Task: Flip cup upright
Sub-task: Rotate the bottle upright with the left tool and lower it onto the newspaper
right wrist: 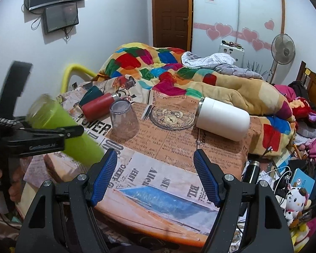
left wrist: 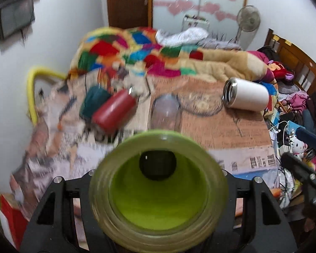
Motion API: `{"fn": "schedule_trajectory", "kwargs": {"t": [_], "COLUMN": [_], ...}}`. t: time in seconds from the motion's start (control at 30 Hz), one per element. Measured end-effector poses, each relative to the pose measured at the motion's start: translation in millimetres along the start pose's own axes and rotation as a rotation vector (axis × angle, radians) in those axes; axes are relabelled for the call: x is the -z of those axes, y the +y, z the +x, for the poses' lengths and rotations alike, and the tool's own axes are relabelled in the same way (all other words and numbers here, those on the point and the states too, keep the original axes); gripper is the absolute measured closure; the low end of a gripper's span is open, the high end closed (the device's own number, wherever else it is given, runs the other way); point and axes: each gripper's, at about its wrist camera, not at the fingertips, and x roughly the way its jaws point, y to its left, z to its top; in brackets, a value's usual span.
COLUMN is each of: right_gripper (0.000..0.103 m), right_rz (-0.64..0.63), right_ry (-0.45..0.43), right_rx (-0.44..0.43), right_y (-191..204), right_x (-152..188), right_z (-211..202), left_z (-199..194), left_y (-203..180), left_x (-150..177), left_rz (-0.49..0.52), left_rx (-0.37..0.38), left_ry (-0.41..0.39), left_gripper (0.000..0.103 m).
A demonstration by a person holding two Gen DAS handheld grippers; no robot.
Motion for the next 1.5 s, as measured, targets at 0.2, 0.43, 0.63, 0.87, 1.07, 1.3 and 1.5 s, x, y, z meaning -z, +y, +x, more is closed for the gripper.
{"fn": "schedule_trajectory", "kwargs": {"t": [0.2, 0.43, 0.63, 0.87, 1.07, 1.3, 1.5], "right_gripper": [0.031, 0.031, 0.031, 0.031, 0.031, 0.031, 0.031], "right_rz": [0.027, 0.050, 0.040, 0.033, 0.048, 0.068, 0.081], "right_ry": [-0.006, -0.008, 0.000, -0.004, -0.027, -0.097, -0.238], "right_rx": [0.004, 0.007, 0.024, 0.038, 0.034, 0.039, 0.035], "right_y": [-3.6, -10.3, -9.0, -8.3, -9.2, -6.9, 2.0], "right_x": [-3.0, -3.6, 0.0, 0.3, -2.5, -11.1, -23.1], "right_z": [2.2, 2.3, 4.4, 1.6, -10.2, -43.9, -104.9], "left_z": [6.3, 28.4, 42.8, 50.2, 45.2, -0.4, -102.8], "left_y": [-13.1, -24.1, -27.9, -26.7, -32.0, -25.3, -10.8], "left_x": [-28.6, -22.9, -6.7, 1.8, 3.9, -3.7, -7.0], "left_rz": [0.027, 0.036, 0.038, 0.038, 0.087, 0.095, 0.098], "left_rx": [0.040, 0.077, 0.072, 0.077, 0.087, 0.117, 0.174], "left_ry": [-0.050, -0.028, -0.013, -0.002, 0.018, -0.010, -0.206], "left_gripper": [0.040, 0.040, 0.040, 0.040, 0.040, 0.040, 0.039]}}
